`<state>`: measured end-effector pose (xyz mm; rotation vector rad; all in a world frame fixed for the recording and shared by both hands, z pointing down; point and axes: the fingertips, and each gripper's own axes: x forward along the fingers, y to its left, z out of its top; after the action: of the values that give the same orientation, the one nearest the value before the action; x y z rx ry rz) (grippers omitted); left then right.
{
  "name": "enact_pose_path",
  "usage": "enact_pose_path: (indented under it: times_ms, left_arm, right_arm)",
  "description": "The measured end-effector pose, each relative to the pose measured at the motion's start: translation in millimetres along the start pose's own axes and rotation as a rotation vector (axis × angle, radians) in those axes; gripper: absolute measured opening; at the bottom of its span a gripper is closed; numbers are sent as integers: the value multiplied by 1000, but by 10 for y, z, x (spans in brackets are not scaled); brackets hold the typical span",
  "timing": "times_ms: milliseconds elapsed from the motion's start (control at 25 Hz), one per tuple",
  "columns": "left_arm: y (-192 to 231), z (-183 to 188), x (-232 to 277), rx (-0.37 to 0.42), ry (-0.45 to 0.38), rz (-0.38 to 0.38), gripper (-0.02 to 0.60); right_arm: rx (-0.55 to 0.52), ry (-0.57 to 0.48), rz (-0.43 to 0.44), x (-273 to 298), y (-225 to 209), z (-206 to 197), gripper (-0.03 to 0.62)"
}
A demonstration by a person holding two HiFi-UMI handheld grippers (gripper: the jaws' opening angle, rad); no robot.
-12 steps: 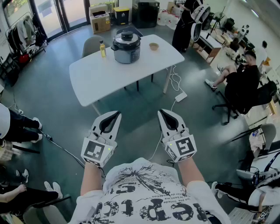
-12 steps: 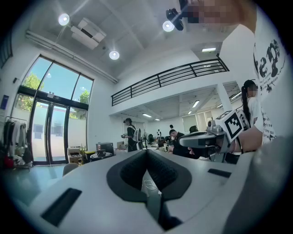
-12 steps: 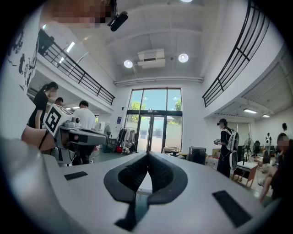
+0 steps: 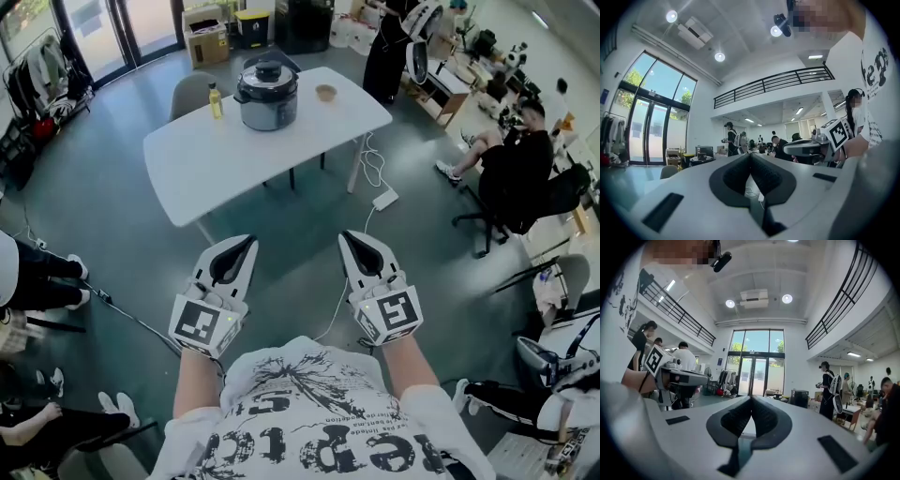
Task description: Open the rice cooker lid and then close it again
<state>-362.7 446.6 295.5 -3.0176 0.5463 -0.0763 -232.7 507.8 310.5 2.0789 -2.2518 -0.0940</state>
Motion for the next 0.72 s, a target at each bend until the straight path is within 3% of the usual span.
enact_pose_path:
  times_ms: [320, 360, 400, 440, 520, 720]
  left_arm:
    - [348, -111, -196, 8, -23, -44, 14]
    - [411, -147, -220, 10, -20, -47, 14]
    - [477, -202, -244, 15, -2, -50, 14]
    - [545, -252, -262, 15, 16, -49, 14]
    - [668, -282, -272, -2, 16, -40, 14]
    - [928, -256, -142, -36, -23, -10, 14]
  right_arm:
    - [116, 6, -48, 278, 291, -90, 23]
    - [134, 4, -45, 355, 329, -110, 139]
    - [153, -7, -38, 434, 362, -119, 364]
    - [168, -23, -37, 507, 379, -116, 536]
    - [163, -39, -58, 625, 360, -86, 598]
    - [97, -23, -74, 919, 205, -54, 597]
